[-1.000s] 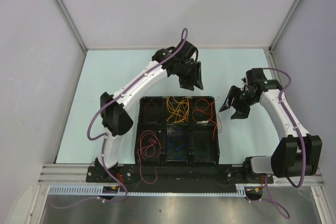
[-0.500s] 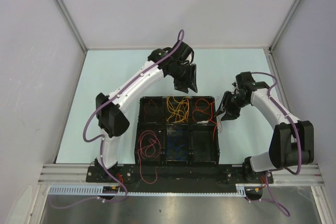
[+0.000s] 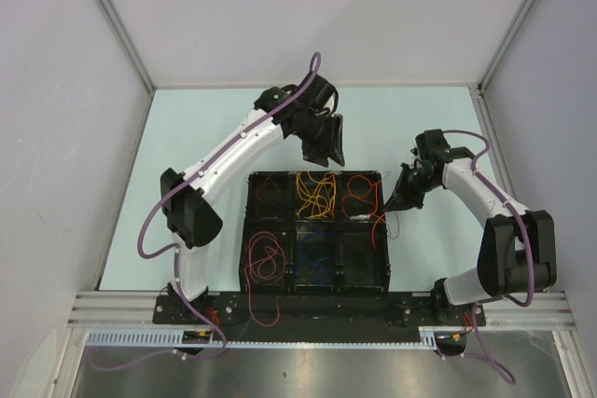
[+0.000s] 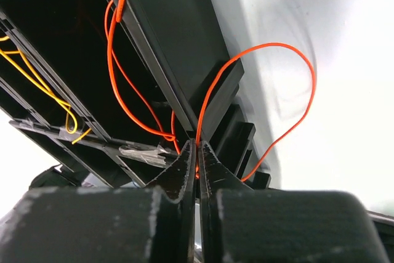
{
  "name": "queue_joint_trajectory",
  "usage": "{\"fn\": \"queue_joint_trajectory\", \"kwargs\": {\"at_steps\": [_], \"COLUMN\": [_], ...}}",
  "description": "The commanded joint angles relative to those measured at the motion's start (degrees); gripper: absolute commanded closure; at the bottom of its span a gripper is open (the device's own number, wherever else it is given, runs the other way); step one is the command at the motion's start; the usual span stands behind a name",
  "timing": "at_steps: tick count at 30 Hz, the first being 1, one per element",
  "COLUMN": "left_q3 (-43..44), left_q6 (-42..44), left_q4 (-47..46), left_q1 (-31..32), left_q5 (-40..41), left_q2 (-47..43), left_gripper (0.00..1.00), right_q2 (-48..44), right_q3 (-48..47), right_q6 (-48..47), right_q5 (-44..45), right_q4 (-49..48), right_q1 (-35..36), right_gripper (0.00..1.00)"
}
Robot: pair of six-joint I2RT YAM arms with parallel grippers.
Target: Untangle the cables
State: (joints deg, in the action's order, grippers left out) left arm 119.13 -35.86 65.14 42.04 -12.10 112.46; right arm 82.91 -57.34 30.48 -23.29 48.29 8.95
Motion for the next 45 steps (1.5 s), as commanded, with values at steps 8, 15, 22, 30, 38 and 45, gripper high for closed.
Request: {"fn": "queue_joint_trajectory", "kwargs": {"at_steps": [8,15,22,30,38,45], "left_q3": [-0.8,-2.1,-6.5,-10.8,-13.2,-13.7], "left_q6": [1.5,1.8,1.6,1.4,1.5,1.7], "left_q4": [0.2,-0.6,-2.5,-3.9,-3.9,-3.6], "left_q1": [-0.7,-1.3,-1.8,-2.9,-4.2,-5.0], "left_q5": [0.9,1.5,1.8,2.1,2.6,3.0], "left_q2": [-4.2,-5.9,-8.3,-11.7,-13.7,-14.0], "left_gripper": [0.51,0.51,0.52,0.52,0.52,0.52], "right_q2": [-8.4,-9.2,-5.2,-0.3,5.2,9.1], "right_q3": [-6.2,-16.7,-22.1,-23.0,-21.2,-14.8], "right_q6": [3.4,3.8,4.7,6.2,3.7,1.1], "right_q5": [3.7,0.5,-5.2,-14.8,-18.7,-24.3], "right_q4": [4.6,4.5,-0.3,-11.8,-14.6,-17.4], "right_q1": [2.2,7.3,13.7,16.8,14.3,8.2], "right_gripper": [1.0,1.0,1.0,1.0,1.0,1.0]}}
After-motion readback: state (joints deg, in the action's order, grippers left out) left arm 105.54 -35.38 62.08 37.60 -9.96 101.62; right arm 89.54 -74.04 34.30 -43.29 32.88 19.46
